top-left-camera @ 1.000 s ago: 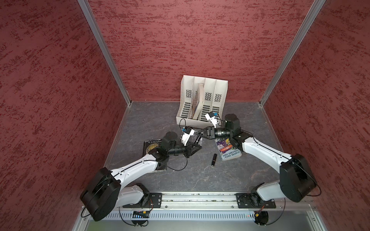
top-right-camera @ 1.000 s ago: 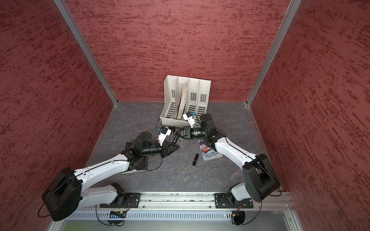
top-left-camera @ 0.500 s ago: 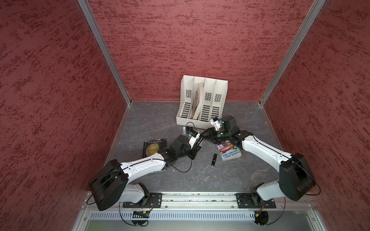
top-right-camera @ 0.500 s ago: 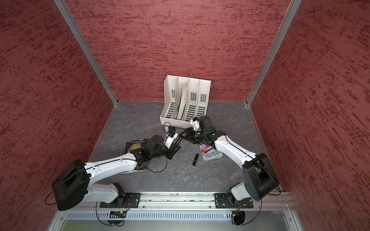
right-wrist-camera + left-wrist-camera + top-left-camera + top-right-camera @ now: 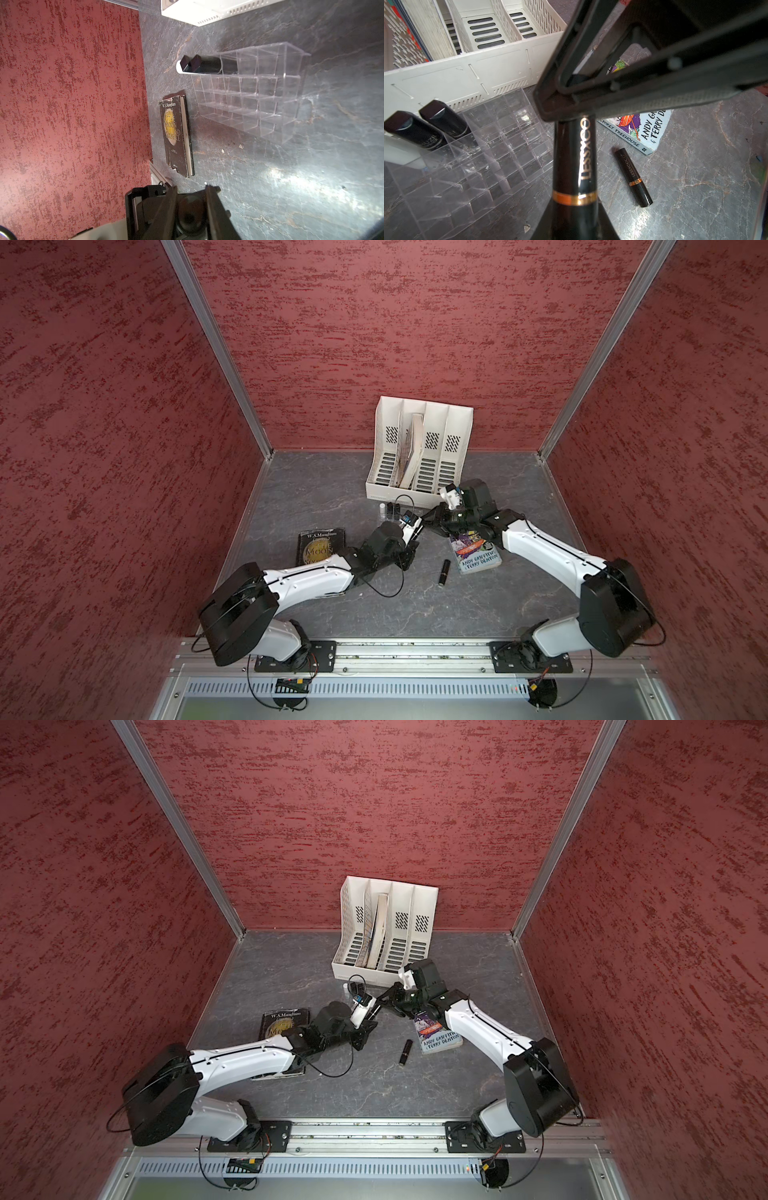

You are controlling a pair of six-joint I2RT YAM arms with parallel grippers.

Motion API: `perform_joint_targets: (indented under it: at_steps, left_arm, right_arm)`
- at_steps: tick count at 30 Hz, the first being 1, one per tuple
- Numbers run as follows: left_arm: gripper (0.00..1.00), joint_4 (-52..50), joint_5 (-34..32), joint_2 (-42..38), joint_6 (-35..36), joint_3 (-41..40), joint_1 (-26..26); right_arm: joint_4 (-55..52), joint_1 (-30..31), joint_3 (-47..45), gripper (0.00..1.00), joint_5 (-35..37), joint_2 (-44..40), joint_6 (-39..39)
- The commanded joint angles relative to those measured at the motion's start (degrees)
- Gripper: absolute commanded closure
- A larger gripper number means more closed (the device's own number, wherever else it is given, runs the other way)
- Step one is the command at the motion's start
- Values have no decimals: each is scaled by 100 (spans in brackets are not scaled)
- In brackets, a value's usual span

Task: Arrange the lipsticks in the organizer
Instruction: Pick up the lipstick at the center of the board, then place the lipstick in the storage box.

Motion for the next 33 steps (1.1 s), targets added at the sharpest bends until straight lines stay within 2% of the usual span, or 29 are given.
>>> perform_joint_targets:
  at_steps: [1,2,4,7,9,11,13,17,19,25,33]
  left_arm:
    - [66,146,-78,-85,55,224,-25]
    - [56,79,-92,-156,22,224,-25]
    - [46,-94,-168,-287,-47,206,-19]
    - [38,-562,-345,-548,-264,226,71]
    - [36,-1035,-516,-731,-523,293,266]
    - [35,-1538,-574,-923,-1029,353,697]
    - [35,-1935,-213,-1042,-1659,374,1362]
    - [35,-1714,587,-1159,-2053,166,2219]
    - [35,-1524,857,-1086,-2190,93,2472]
    - [36,-1332,1279,-723,-2368,139,2799]
    - [36,-1135,1461,-460,-2499,63,2813]
  right_arm:
    - [194,43,74,81,289,94,102]
    - [323,47,73,81,324,134,115]
    - [506,47,108,82,425,210,110]
    - [666,38,280,83,584,342,-58]
    - [741,30,351,84,939,329,-461]
    - [740,47,361,87,1663,208,-1081]
    - [847,154,244,90,2448,20,-1891]
    - [1262,895,201,91,3925,-20,-3967]
    - [1669,1081,195,92,4339,204,-4570]
    - [2800,1192,363,93,4219,1108,-4778]
    - [3169,1242,603,94,4242,1786,-4780]
